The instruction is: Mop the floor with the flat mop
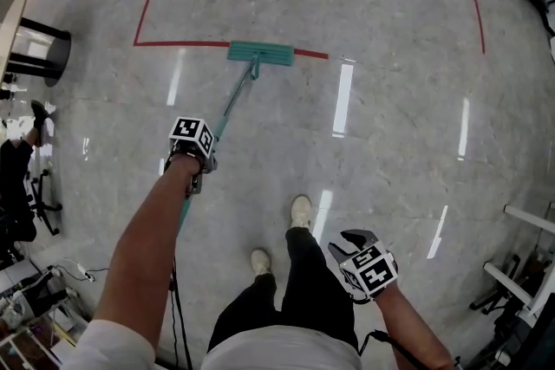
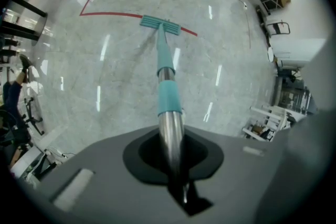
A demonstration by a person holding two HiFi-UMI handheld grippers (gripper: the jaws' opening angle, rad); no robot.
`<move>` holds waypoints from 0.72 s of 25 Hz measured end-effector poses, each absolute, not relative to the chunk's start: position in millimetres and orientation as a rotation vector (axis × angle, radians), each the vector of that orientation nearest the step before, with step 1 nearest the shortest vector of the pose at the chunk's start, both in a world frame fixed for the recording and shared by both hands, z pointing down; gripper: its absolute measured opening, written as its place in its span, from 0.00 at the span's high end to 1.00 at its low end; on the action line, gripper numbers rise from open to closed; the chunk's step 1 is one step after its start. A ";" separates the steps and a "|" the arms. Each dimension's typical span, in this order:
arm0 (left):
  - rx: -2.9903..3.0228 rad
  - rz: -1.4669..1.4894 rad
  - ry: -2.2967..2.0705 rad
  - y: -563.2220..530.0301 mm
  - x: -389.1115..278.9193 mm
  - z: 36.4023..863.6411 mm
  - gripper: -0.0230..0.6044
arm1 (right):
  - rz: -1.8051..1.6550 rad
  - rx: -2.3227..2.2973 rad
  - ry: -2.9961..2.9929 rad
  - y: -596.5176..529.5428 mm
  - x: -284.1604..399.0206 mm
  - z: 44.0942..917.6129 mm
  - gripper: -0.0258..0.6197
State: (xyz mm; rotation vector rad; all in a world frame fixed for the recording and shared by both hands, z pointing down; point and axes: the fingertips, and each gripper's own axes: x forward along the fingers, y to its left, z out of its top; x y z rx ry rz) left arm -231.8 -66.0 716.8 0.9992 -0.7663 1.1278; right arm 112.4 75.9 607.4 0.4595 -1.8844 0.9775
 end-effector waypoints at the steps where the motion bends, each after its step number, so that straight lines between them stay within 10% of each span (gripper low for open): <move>1: 1.003 1.135 -0.767 -64.8 -232.8 717.8 0.89 | 0.974 0.458 -1.883 76.2 113.1 608.1 0.71; 18: 1.085 1.000 -0.806 50.0 -239.9 674.1 0.89 | 0.890 0.412 -1.957 87.7 75.8 600.8 0.71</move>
